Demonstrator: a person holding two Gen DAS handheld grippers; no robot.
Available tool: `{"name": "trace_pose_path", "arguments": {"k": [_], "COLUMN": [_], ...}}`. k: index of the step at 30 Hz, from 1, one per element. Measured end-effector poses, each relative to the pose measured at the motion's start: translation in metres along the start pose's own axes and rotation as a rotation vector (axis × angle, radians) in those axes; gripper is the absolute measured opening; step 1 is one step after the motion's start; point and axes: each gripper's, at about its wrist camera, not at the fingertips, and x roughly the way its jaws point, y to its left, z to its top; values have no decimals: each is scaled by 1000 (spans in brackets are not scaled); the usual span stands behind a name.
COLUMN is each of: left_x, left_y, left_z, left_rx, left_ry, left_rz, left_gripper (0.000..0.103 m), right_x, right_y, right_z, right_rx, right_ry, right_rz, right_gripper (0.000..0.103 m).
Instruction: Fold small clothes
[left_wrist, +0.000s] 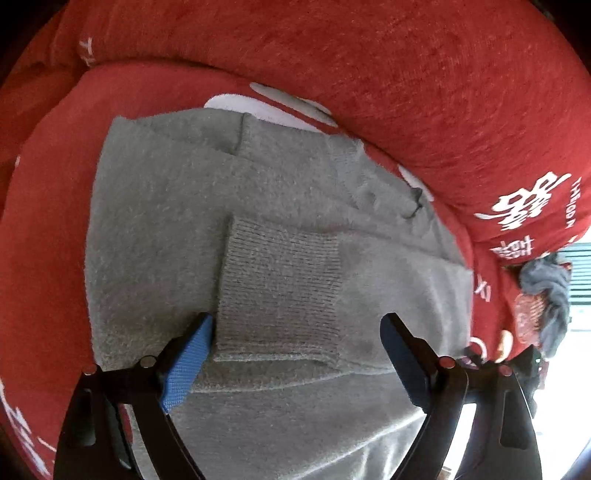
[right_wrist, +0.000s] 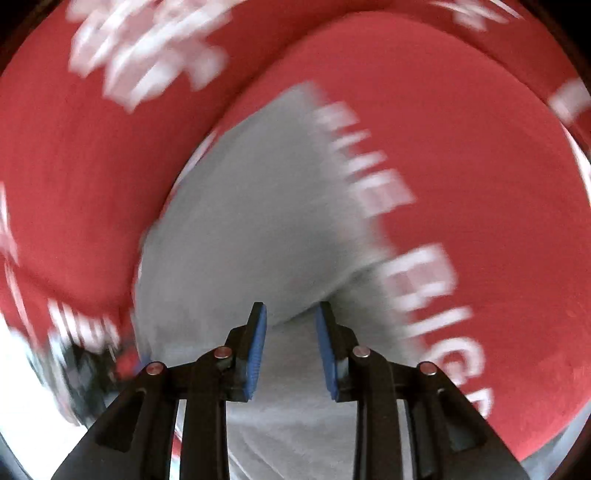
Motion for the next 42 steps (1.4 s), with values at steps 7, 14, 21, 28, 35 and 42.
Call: {"name": "trace_pose_path", "arguments": {"k": [7,14,21,28,35,42], "left_x": [-7,-1,-25,-55,-26,10], "left_y": [-4,-2,21,10,-39,-22], "left_z": [-7,-28,-28,-41,-39,-36], "left_rx": [25,73,43,91,249,217], "left_ry": [-26,-18,-62,-151,-131,-86], "left_rz": [44,112,312,420,375,439], "left_gripper": [19,19,19,85,85,88], "right_x": [6,9,17,-7,-3,32], "right_y": [7,1,8,41,73,58], "right_z": [16,25,25,5,2,5], "right_rx": [29,-141,-194,-346,-527,-564], "right_ry": [-38,16,43,-26,-56,15], "right_rz": [23,-57,-67,-287,-330,-369], "right_gripper": [7,6,6,10,10,4]}}
